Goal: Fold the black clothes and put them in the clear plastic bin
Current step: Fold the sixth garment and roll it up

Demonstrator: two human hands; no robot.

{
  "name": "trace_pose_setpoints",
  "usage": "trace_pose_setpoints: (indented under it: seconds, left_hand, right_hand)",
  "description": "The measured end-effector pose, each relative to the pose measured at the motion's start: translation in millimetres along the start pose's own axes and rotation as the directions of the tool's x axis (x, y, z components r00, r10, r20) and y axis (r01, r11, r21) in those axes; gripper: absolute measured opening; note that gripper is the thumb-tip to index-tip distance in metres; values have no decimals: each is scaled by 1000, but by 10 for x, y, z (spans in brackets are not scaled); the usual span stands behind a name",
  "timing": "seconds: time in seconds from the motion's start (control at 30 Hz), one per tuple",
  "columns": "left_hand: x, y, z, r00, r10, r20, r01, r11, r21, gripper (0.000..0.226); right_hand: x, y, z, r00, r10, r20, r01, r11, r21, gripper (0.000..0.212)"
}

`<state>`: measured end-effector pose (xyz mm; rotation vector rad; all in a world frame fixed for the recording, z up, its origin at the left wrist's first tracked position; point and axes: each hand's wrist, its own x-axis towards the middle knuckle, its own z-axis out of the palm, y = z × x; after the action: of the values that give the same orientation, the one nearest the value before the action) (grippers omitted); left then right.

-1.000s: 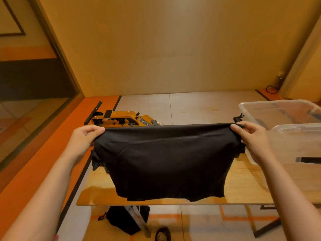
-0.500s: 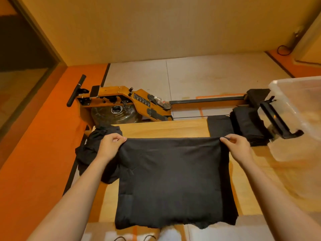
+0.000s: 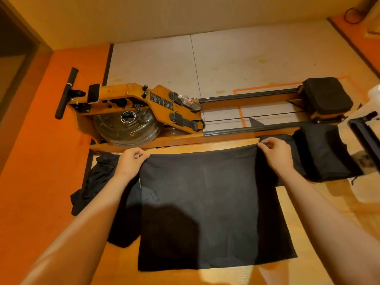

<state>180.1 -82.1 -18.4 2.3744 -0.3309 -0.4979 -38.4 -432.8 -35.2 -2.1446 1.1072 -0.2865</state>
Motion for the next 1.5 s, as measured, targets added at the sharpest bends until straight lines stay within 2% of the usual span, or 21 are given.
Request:
trace_pose_setpoints:
  seconds: [0.1, 0.17, 0.23, 0.3, 0.37, 0.5, 0.67, 0.83, 1.0, 1.2, 1.3, 1.5]
  left_hand:
    - [160, -39, 33, 1000, -23, -11, 24, 1000, 17, 13]
    - [208, -47, 60, 998, -60, -31, 61, 998, 16, 12]
    - [194, -38, 96, 996, -33, -88, 40, 996, 80, 31]
    - [62, 3, 169, 986, 66, -152, -33, 977, 213, 48]
    - [-203, 52, 337, 978, 160, -136, -106, 936, 334, 57]
    - [-1009, -10, 895, 960, 278, -33, -233, 857, 460, 66]
    - [-1947, -247, 1438, 987, 152, 52, -157, 845, 511, 65]
    - [-2294, -405, 1596, 997, 43, 72, -76, 822, 565, 68]
    - [-2297, -459, 1606, 997, 35, 64, -64, 830, 553, 66]
    - [-2349, -630, 1483, 988, 123, 91, -153, 776, 612, 65]
    - [-2477, -724, 1428, 987, 125, 103, -162, 761, 628, 66]
    - [-2840, -695, 1473, 995, 17, 101, -73, 808, 585, 67]
  right_hand:
    - [79, -75, 88, 999, -13, -30, 13, 1000, 5, 18]
    - [104, -138, 120, 999, -16, -45, 18, 999, 43, 35]
    - [75, -215, 134, 995, -62, -74, 64, 997, 30, 51]
    - [-58, -296, 165, 979, -180, -96, 175, 983, -62, 57]
    - [-325, -358, 246, 957, -288, -39, 277, 944, -178, 59]
    - [-1124, -237, 554, 898, -393, 197, 439, 832, -339, 57]
    - [-1924, 230, 779, 877, -324, 355, 462, 771, -438, 55]
    - [-2069, 575, 607, 908, -234, 348, 397, 746, -534, 61]
    - [-2148, 714, 530, 920, -211, 330, 369, 751, -548, 60]
    - [-2471, 718, 616, 954, -142, 265, 272, 783, -560, 59]
    - [-2684, 734, 610, 950, -113, 291, 262, 794, -549, 61]
    - [-2644, 811, 506, 902, -175, 394, 374, 772, -514, 60]
